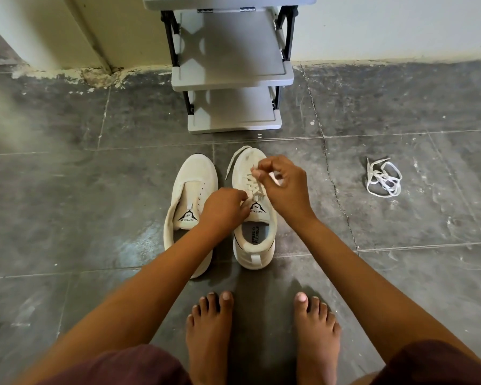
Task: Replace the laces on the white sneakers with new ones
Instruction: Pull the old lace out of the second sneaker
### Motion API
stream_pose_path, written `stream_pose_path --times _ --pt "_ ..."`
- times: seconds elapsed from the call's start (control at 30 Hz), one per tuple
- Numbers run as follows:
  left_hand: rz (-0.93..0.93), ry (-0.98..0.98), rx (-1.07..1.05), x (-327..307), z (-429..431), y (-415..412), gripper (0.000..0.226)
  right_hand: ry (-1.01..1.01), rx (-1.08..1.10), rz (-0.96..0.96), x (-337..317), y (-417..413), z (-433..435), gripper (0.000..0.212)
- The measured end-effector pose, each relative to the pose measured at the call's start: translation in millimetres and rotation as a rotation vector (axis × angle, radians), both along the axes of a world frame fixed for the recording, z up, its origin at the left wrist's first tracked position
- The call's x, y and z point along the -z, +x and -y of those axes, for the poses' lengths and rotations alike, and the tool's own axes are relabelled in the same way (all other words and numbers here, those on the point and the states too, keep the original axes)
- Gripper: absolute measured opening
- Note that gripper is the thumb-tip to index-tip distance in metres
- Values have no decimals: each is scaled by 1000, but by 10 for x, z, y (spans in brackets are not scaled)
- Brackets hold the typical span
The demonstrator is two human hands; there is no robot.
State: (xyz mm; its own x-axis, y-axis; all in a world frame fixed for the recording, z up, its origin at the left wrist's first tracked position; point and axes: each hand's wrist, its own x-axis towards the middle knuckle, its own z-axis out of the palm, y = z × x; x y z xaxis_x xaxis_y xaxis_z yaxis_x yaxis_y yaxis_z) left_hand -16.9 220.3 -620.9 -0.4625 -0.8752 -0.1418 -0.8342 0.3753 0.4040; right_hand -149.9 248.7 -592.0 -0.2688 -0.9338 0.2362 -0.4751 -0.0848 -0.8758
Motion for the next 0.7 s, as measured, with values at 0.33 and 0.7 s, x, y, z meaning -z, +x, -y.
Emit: stream_pose_path --times 0.33,0.7 --pt "20 19 -11 3 -15 33 27 438 -294 -620 355 -175 -130 39" --pt "94 7 11 -28 -19 -25 23 322 -118 -363 234 -114 50 10"
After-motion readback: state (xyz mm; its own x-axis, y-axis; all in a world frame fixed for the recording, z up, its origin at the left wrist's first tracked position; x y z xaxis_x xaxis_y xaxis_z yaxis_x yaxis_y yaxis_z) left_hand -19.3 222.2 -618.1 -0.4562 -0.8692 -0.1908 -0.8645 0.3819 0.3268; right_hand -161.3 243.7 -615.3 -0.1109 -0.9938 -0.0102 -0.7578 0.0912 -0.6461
